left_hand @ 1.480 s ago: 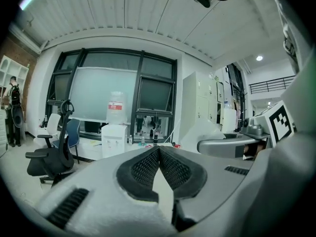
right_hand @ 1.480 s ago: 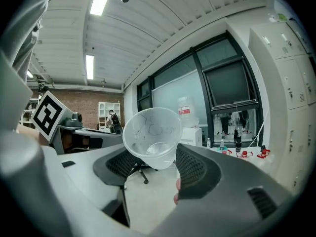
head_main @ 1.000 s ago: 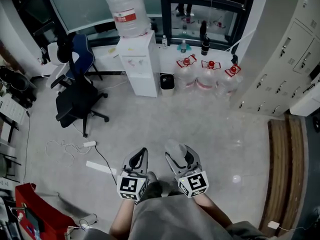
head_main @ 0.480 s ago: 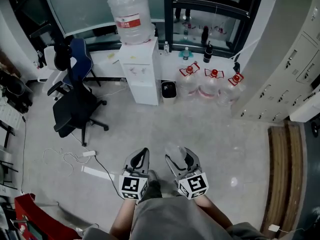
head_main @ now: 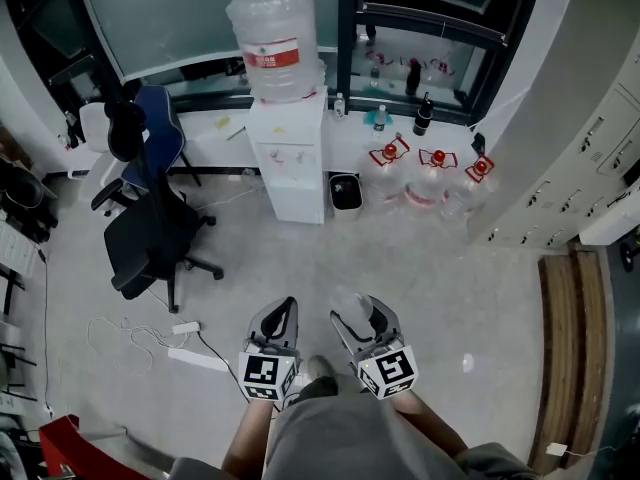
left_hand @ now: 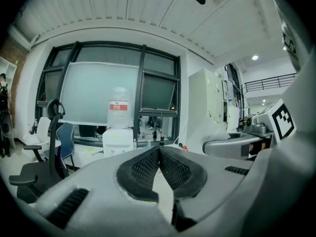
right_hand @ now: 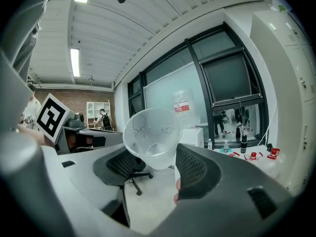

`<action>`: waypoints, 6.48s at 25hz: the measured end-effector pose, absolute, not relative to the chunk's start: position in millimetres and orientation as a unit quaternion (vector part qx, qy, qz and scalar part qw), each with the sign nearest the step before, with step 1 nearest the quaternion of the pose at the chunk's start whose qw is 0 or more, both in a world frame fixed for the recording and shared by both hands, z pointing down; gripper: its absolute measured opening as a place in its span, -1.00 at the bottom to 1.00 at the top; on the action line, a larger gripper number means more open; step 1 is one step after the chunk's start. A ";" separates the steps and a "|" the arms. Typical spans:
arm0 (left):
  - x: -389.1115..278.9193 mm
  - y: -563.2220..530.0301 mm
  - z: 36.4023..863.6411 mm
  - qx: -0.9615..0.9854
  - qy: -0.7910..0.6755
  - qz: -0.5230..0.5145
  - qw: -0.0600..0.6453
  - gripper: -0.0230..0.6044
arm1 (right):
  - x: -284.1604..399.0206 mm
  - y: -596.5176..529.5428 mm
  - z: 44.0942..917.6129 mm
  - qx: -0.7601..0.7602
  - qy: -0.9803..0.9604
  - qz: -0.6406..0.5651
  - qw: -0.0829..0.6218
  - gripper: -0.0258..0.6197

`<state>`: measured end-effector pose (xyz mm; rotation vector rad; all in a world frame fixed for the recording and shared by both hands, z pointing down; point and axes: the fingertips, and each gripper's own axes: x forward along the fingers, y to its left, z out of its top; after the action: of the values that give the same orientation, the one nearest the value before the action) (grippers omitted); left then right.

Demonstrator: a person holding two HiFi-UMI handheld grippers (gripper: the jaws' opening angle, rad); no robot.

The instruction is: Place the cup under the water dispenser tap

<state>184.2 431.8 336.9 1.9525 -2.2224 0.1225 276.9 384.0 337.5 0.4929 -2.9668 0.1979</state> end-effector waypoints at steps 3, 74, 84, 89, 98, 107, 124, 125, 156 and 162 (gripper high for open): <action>163.9 433.5 338.8 0.660 -0.744 0.038 0.092 -0.89 | 256.2 386.1 338.8 0.167 -0.982 0.062 0.067 -0.14; -155.0 143.5 386.9 0.711 -0.686 0.091 0.127 -0.89 | -68.3 101.3 396.5 0.220 -0.964 0.115 0.097 -0.14; -204.6 108.4 399.9 0.776 -0.609 0.095 0.132 -0.89 | -108.5 85.8 406.3 0.320 -0.933 0.123 0.110 -0.14; -219.6 100.6 410.6 0.797 -0.580 0.094 0.141 -0.89 | -122.2 87.4 415.1 0.354 -0.919 0.127 0.117 -0.14; -210.9 74.9 432.5 0.824 -0.531 0.121 0.156 -0.89 | -116.4 74.4 433.1 0.391 -0.902 0.135 0.124 -0.14; -182.1 25.3 449.3 0.834 -0.509 0.144 0.155 -0.89 | -81.2 29.1 454.5 0.419 -0.886 0.159 0.119 -0.14; -150.4 -53.3 530.5 0.824 -0.485 0.230 0.182 -0.89 | -59.2 -71.0 543.7 0.385 -0.889 0.204 0.137 -0.14; -150.6 -54.9 533.6 0.825 -0.483 0.233 0.181 -0.89 | -59.9 -73.8 545.9 0.386 -0.889 0.204 0.135 -0.14; -165.1 -38.7 627.2 0.840 -0.407 0.294 0.205 -0.89 | -94.8 -76.4 733.2 0.407 -0.873 0.162 0.215 -0.14; -167.2 -33.6 641.8 0.843 -0.390 0.307 0.207 -0.89 | -111.7 -74.5 767.0 0.403 -0.873 0.172 0.214 -0.14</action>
<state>-167.2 -33.6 641.8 2.3484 -1.0849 0.8560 -111.7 -74.5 767.0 1.1183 -2.4229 0.4760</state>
